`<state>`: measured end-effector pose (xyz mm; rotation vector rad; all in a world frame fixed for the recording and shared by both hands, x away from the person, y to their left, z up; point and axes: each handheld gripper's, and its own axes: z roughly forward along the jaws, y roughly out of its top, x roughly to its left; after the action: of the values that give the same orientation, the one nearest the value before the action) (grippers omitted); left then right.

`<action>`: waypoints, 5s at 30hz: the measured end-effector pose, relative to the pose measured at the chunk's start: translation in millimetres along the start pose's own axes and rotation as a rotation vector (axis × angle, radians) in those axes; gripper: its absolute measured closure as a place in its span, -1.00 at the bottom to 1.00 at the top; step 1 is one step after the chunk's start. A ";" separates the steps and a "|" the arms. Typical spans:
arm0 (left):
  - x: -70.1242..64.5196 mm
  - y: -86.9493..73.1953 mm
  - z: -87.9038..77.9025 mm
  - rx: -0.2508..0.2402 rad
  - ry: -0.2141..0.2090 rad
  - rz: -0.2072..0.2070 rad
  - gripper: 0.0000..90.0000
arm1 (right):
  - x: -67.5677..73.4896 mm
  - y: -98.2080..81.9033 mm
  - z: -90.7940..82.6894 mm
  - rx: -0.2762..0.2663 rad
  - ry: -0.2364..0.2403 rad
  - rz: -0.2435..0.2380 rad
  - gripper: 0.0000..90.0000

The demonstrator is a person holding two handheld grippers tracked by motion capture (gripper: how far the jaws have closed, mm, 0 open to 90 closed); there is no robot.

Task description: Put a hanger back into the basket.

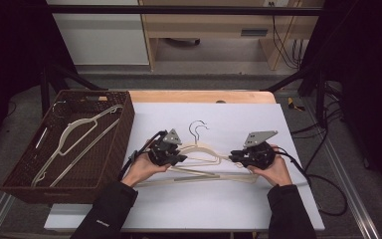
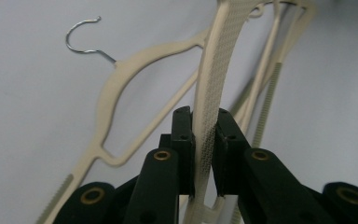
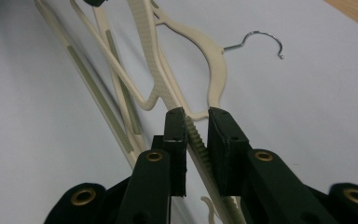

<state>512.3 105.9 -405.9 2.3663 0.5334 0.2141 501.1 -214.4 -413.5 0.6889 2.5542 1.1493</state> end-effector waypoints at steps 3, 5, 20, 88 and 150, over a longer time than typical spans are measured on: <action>-12.7 -2.3 -7.5 -0.006 -0.040 -0.001 0.82 | 2.0 0.4 -3.4 -0.019 0.021 0.015 0.68; -19.9 -3.7 -11.0 -0.013 -0.070 -0.005 0.84 | 2.8 0.6 -5.5 -0.027 0.043 0.023 0.65; -60.6 -7.2 -35.2 -0.094 -0.119 -0.030 0.92 | 12.9 -0.2 -38.8 -0.200 -0.007 0.119 -0.14; 99.7 -115.8 -260.4 -0.272 0.326 -0.268 0.92 | 25.6 -35.1 -74.4 -0.278 -0.250 0.275 -0.88; 117.4 -196.0 -238.7 -0.161 0.561 -0.603 0.58 | 26.7 -34.4 -66.4 -0.249 -0.231 0.267 -0.89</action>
<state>486.1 431.6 -356.9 1.8678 1.4009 0.6165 440.1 -262.4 -397.0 1.0533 2.1293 1.3513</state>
